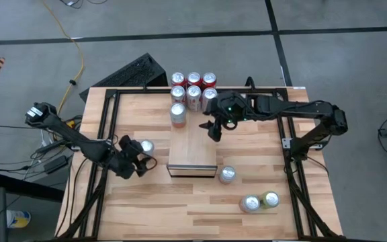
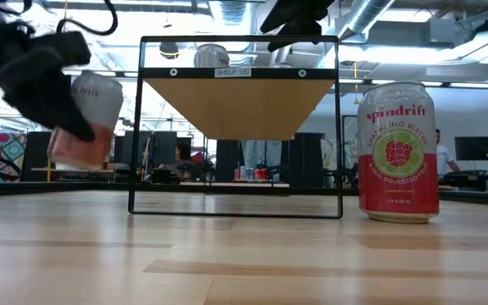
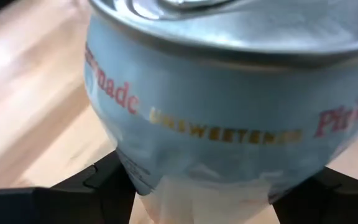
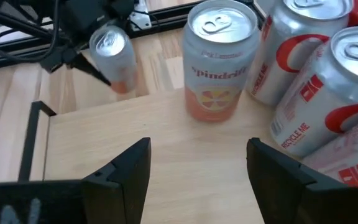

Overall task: Place canned beverage on shelf
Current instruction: Put the left orange-white soda can on the shelf aligned with the other orange-white soda can

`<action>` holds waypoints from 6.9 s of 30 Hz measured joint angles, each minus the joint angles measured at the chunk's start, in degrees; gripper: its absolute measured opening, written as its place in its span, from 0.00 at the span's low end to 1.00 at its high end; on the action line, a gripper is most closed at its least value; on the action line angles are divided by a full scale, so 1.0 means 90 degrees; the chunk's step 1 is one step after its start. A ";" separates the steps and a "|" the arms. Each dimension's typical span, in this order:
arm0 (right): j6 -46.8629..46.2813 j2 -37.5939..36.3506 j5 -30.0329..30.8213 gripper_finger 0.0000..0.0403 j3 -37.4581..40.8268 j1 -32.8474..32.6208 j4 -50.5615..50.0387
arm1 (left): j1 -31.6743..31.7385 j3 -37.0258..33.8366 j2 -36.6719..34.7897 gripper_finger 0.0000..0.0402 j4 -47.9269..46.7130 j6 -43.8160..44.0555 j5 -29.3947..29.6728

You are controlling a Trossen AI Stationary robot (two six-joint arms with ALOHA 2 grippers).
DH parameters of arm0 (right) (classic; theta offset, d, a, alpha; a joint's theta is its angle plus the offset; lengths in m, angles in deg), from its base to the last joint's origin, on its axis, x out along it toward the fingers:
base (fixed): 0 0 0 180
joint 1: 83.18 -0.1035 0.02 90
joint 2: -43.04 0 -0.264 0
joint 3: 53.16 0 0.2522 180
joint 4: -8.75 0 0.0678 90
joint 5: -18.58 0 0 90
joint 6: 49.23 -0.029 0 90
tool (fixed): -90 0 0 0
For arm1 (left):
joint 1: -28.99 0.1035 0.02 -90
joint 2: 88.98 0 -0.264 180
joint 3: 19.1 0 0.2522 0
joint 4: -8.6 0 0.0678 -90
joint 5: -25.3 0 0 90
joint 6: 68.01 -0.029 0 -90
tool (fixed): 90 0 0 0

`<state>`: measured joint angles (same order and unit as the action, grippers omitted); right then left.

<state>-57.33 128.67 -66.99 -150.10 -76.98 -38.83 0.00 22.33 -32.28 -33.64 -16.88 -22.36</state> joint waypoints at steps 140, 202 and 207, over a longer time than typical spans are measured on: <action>0.2290 0.2759 0.0173 0.86 -0.4104 -0.1046 -0.1526 | 0.0873 0.2967 0.0281 0.90 -0.0689 -0.1249 -0.0849; 0.5160 0.2541 -0.1150 0.64 -0.3870 -0.0681 -0.3640 | 0.0624 0.2967 0.0283 0.90 -0.1286 -0.0742 -0.0273; 0.5311 0.2521 -0.1299 0.64 -0.3864 -0.0575 -0.3678 | 0.0624 0.2967 0.0283 0.90 -0.1333 -0.0742 -0.0276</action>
<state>-9.53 151.35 -78.69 -184.88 -82.16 -71.94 5.62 49.03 -29.73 -45.64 -23.56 -24.85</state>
